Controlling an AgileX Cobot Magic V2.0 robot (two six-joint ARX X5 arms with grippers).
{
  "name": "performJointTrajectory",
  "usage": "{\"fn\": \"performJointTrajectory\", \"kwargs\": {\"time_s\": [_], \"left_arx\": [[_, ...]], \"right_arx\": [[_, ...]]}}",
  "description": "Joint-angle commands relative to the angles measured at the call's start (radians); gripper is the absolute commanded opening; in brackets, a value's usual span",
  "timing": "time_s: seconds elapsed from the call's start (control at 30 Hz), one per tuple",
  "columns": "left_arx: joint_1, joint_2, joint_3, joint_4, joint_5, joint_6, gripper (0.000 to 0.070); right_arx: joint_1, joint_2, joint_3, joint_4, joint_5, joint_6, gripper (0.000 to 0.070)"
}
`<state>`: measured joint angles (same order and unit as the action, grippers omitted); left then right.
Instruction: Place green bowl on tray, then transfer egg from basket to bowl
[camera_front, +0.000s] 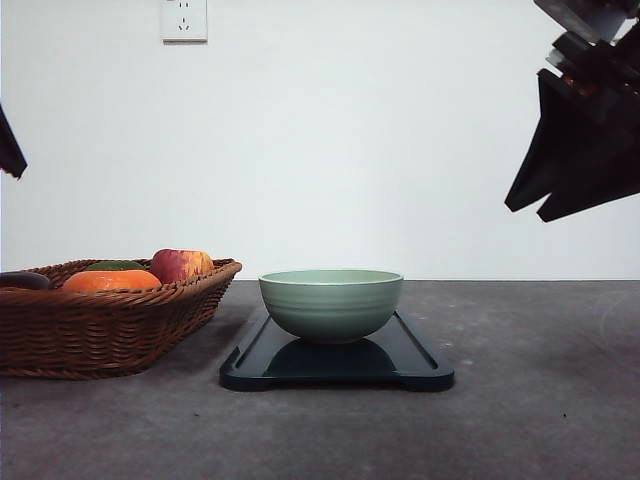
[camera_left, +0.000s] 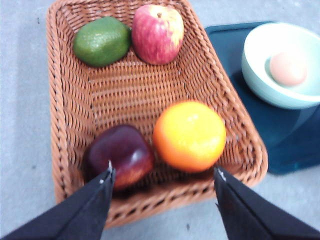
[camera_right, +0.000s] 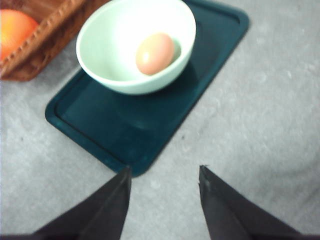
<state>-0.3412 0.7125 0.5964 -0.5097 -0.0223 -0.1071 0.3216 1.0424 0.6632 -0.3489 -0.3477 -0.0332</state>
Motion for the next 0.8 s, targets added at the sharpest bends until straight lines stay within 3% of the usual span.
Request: {"fn": "performJointTrajectory", "kwargs": {"time_s": [0.0,0.03,0.67,0.77], "left_arx": [[-0.002,0.005,0.009,0.004,-0.001,0.035,0.0104],[-0.002,0.004,0.009,0.003,0.000,0.040,0.0000],[-0.006,-0.006,0.013,0.009,0.003,0.040,0.0000],[0.021,-0.025,0.005,0.021,0.004,0.104,0.0000]], "right_arx": [[0.003,0.008,0.004,0.011,0.003,-0.013,0.0068],[0.003,0.008,0.004,0.017,0.008,-0.013,0.0003],[0.004,0.008,0.005,0.092,-0.019,-0.004,0.0015],[0.004,0.008,0.004,0.096,-0.019,-0.004,0.0015]]}}
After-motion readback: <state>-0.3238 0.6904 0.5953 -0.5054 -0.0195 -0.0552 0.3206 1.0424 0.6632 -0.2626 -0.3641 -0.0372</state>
